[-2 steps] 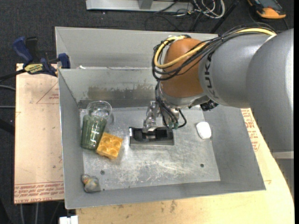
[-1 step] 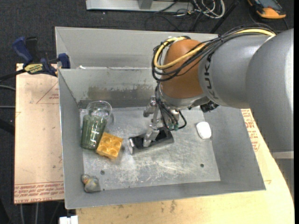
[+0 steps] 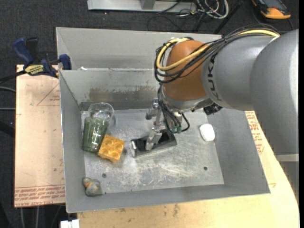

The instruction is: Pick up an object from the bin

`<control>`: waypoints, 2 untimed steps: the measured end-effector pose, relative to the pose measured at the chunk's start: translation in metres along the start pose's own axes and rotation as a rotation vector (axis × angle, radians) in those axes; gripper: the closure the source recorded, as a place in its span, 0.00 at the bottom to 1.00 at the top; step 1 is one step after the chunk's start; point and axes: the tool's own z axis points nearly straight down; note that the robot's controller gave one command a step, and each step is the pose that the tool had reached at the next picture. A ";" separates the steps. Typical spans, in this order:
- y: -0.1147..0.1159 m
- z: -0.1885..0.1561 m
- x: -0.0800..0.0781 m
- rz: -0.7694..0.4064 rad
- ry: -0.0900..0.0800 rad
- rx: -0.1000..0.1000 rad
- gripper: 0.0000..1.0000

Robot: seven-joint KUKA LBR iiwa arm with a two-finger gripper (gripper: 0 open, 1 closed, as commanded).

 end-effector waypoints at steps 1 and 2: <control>0.004 0.024 -0.010 -0.227 -0.014 -0.026 1.00; 0.004 0.024 -0.010 -0.227 -0.014 -0.026 1.00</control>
Offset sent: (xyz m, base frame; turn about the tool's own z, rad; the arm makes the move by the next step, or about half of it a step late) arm 0.0000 0.0000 0.0000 0.0000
